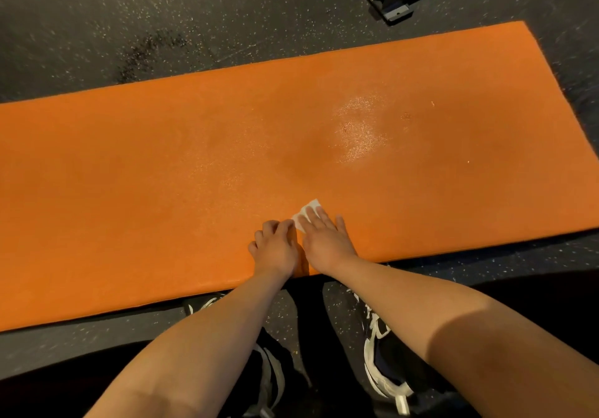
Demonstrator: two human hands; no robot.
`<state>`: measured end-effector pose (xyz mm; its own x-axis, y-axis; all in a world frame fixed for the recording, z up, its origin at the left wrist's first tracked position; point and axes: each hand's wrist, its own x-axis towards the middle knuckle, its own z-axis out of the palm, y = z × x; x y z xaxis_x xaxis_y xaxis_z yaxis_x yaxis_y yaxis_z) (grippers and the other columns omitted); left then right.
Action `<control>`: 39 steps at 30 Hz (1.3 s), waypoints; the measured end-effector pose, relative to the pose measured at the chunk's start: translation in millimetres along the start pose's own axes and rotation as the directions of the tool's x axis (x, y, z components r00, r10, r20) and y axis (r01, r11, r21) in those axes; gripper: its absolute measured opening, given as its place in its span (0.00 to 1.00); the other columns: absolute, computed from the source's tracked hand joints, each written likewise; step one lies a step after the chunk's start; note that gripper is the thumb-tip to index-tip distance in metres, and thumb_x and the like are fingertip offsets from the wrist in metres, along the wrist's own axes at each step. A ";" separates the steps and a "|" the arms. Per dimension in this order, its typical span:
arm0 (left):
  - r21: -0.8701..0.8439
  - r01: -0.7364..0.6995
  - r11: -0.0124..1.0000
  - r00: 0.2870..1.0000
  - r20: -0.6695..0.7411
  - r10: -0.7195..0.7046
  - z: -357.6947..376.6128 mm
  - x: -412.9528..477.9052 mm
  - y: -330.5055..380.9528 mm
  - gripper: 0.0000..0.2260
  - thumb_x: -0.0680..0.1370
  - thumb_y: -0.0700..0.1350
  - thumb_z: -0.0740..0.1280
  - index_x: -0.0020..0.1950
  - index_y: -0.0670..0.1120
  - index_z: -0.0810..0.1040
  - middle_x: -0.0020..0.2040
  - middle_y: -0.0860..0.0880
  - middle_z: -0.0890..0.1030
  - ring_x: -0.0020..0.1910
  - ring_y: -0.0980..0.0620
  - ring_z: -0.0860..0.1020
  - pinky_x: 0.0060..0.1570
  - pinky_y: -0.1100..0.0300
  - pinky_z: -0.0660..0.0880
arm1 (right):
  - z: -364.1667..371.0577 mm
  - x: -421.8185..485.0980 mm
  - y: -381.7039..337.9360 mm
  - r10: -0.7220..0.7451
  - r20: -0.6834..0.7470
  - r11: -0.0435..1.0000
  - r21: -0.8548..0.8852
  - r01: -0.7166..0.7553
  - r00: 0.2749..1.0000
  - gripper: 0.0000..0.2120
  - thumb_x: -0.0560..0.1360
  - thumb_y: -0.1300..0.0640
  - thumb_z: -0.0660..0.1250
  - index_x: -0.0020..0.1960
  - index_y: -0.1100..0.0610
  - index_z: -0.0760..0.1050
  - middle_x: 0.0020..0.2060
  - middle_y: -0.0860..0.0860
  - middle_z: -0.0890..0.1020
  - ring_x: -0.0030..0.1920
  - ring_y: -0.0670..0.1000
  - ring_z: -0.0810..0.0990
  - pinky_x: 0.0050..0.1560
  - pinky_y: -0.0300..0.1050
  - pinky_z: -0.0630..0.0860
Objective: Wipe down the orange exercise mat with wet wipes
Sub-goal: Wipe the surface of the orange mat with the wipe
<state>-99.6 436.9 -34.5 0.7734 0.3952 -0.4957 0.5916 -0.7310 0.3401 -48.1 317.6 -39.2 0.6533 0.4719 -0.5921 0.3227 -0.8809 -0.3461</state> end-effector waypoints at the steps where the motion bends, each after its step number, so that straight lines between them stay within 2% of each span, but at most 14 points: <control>1: 0.006 -0.003 1.000 1.000 -0.014 0.003 -1.0 3.8 0.7 0.16 0.83 0.50 0.57 0.70 0.58 0.72 0.68 0.48 0.69 0.65 0.44 0.66 0.63 0.48 0.61 | -1.0 4.6 1.6 -0.019 0.000 1.000 -0.017 0.019 1.000 0.27 0.86 0.52 0.47 0.83 0.49 0.45 0.82 0.46 0.41 0.81 0.49 0.36 0.79 0.61 0.38; 7: -0.004 -0.067 0.998 0.994 -0.084 0.067 -11.3 33.1 -3.2 0.16 0.82 0.47 0.60 0.70 0.55 0.74 0.65 0.46 0.71 0.64 0.41 0.67 0.61 0.47 0.65 | -19.4 38.3 15.2 0.240 -0.088 0.970 0.069 -0.234 0.967 0.28 0.86 0.52 0.47 0.83 0.50 0.41 0.82 0.48 0.38 0.81 0.53 0.34 0.78 0.64 0.38; 9: -0.036 -0.116 0.993 0.983 -0.144 0.109 -18.0 48.1 -7.6 0.16 0.82 0.45 0.61 0.70 0.51 0.75 0.68 0.44 0.72 0.66 0.39 0.67 0.61 0.45 0.67 | -20.1 44.0 0.9 0.184 -0.068 0.982 0.064 -0.179 0.981 0.28 0.86 0.52 0.47 0.83 0.49 0.41 0.82 0.49 0.38 0.81 0.53 0.35 0.78 0.63 0.37; 11: -0.007 -0.116 0.993 0.978 -0.173 0.113 -20.1 65.9 -12.8 0.18 0.81 0.45 0.62 0.71 0.49 0.74 0.73 0.43 0.70 0.70 0.38 0.66 0.65 0.43 0.66 | -16.6 50.5 -16.2 0.046 -0.026 0.998 0.048 -0.044 0.999 0.27 0.86 0.52 0.46 0.83 0.48 0.42 0.82 0.47 0.40 0.81 0.51 0.36 0.78 0.62 0.37; 15: 0.048 -0.106 0.993 0.993 -0.056 0.109 -16.9 89.8 -21.1 0.22 0.82 0.50 0.58 0.77 0.51 0.67 0.80 0.45 0.60 0.77 0.38 0.59 0.73 0.43 0.59 | -17.6 69.3 -15.9 -0.118 -0.042 0.992 -0.042 0.116 0.992 0.28 0.85 0.54 0.49 0.83 0.47 0.46 0.82 0.45 0.43 0.81 0.48 0.38 0.78 0.63 0.38; 17: 0.057 -0.088 0.994 0.996 -0.012 0.089 -12.2 90.5 -23.5 0.24 0.84 0.51 0.58 0.80 0.54 0.61 0.82 0.48 0.55 0.79 0.40 0.54 0.75 0.44 0.54 | -25.2 81.3 -2.0 -0.038 -0.099 0.998 -0.048 0.033 0.994 0.29 0.84 0.55 0.50 0.83 0.47 0.45 0.82 0.46 0.42 0.81 0.49 0.37 0.78 0.64 0.39; 20: 0.028 -0.078 0.997 0.996 -0.049 0.080 -6.6 83.7 -22.1 0.25 0.84 0.51 0.57 0.81 0.56 0.58 0.83 0.50 0.51 0.79 0.43 0.50 0.75 0.45 0.49 | -33.0 92.4 5.5 0.151 -0.147 0.989 0.030 -0.148 0.978 0.31 0.84 0.56 0.50 0.83 0.49 0.42 0.82 0.47 0.39 0.81 0.51 0.35 0.78 0.64 0.38; 22: -0.012 -0.061 0.998 0.996 -0.066 0.060 -1.6 80.6 -19.0 0.24 0.84 0.52 0.56 0.81 0.56 0.58 0.83 0.50 0.50 0.80 0.44 0.48 0.75 0.46 0.46 | -29.9 92.3 -7.1 0.110 -0.127 0.994 0.040 -0.106 0.986 0.30 0.85 0.53 0.49 0.83 0.49 0.41 0.82 0.47 0.39 0.81 0.52 0.34 0.78 0.64 0.38; 24: -0.039 -0.051 0.998 0.996 -0.069 0.049 2.1 80.7 -17.7 0.24 0.84 0.52 0.56 0.81 0.56 0.57 0.83 0.50 0.49 0.80 0.45 0.47 0.75 0.47 0.44 | -21.8 89.3 -19.1 -0.030 -0.085 0.999 0.015 0.032 0.996 0.29 0.85 0.50 0.50 0.83 0.48 0.43 0.82 0.46 0.41 0.81 0.50 0.35 0.78 0.63 0.38; 27: -0.044 -0.055 0.997 0.997 -0.065 0.052 3.0 82.0 -18.4 0.25 0.83 0.51 0.55 0.81 0.57 0.57 0.83 0.50 0.49 0.80 0.45 0.47 0.75 0.47 0.44 | -19.4 90.5 -8.2 -0.116 -0.101 0.993 -0.038 0.112 0.988 0.29 0.85 0.52 0.51 0.83 0.45 0.46 0.82 0.44 0.43 0.81 0.48 0.37 0.78 0.63 0.37; 30: -0.009 -0.051 0.999 0.998 -0.047 0.051 4.2 82.5 -18.7 0.25 0.84 0.51 0.54 0.81 0.58 0.55 0.83 0.49 0.47 0.79 0.45 0.46 0.75 0.47 0.42 | -28.0 88.9 17.0 0.118 -0.201 0.993 0.026 -0.115 0.972 0.31 0.83 0.57 0.52 0.83 0.46 0.44 0.82 0.46 0.41 0.81 0.49 0.36 0.78 0.64 0.36; 32: 0.027 -0.068 0.997 0.997 -0.044 0.070 4.4 81.7 -19.6 0.25 0.84 0.52 0.52 0.82 0.58 0.53 0.83 0.48 0.46 0.79 0.45 0.45 0.75 0.47 0.42 | -30.6 84.7 21.8 0.205 -0.220 0.978 0.075 -0.193 0.954 0.33 0.82 0.59 0.52 0.83 0.46 0.42 0.82 0.48 0.40 0.81 0.50 0.35 0.78 0.63 0.35; 34: 0.046 -0.075 0.996 0.997 -0.024 0.076 3.5 81.6 -20.2 0.25 0.84 0.53 0.51 0.82 0.59 0.52 0.83 0.48 0.45 0.80 0.44 0.45 0.75 0.47 0.42 | -28.4 78.9 10.5 0.173 -0.189 0.983 0.089 -0.159 0.967 0.34 0.82 0.59 0.53 0.83 0.45 0.43 0.82 0.48 0.40 0.81 0.51 0.35 0.77 0.62 0.34; 39: 0.035 -0.072 0.997 0.997 0.024 0.071 -1.6 82.1 -15.8 0.24 0.85 0.53 0.52 0.81 0.61 0.53 0.83 0.50 0.43 0.80 0.44 0.43 0.74 0.46 0.42 | -10.4 76.8 -12.9 -0.060 -0.083 0.998 0.020 0.061 0.995 0.27 0.85 0.51 0.49 0.83 0.45 0.48 0.82 0.45 0.45 0.81 0.47 0.37 0.77 0.61 0.34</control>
<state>-45.1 481.8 -79.3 0.8078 0.3286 -0.4893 0.5259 -0.7768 0.3465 5.0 364.9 -72.7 0.6876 0.5190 -0.5077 0.3488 -0.8494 -0.3960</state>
